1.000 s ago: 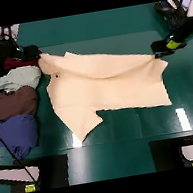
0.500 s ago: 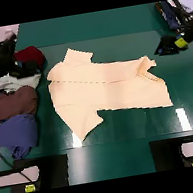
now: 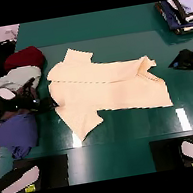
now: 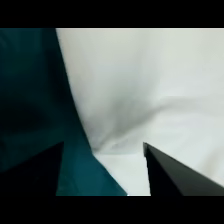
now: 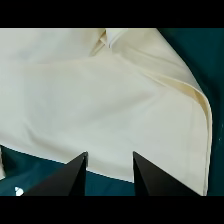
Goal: Fold the shirts.
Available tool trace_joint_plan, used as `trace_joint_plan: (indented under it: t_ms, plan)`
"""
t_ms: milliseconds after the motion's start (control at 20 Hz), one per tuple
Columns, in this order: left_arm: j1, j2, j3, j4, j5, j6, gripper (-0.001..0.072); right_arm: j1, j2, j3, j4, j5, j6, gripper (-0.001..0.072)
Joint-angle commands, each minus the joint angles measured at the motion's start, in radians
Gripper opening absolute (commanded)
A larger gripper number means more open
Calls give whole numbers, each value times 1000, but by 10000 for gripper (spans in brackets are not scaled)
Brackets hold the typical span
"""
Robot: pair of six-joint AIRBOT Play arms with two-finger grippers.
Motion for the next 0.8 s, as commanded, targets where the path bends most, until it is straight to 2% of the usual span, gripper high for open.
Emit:
trace_joint_plan:
  t_ms: [0,100,250,300,400,450,500,600,650,750]
  plan:
    - [-17,9,-97,-101,91,43,589,-43,80,-92,4,-11,-2,342]
    - [-73,7,-107,-101,111,43,575,-60,112,-126,3,-11,-2,342]
    - [-115,8,-79,-97,135,51,110,-122,152,-196,-1,-1,-5,342]
    - [-108,12,-56,-93,125,49,26,-164,169,-238,-3,6,-11,342]
    - [-108,24,10,-72,84,34,26,-258,197,-342,-8,16,-19,343]
    - [-108,27,47,-71,58,35,26,-302,202,-399,-8,17,-29,428]
    - [-108,37,72,-72,47,35,26,-347,198,-460,-7,17,-34,556]
    - [-108,43,107,-72,32,35,26,-397,173,-564,3,-3,-34,541]
    - [-108,47,112,-72,33,35,26,-399,153,-604,4,-27,-34,456]
    - [-108,48,112,-71,27,35,26,-375,121,-658,14,-109,-34,435]
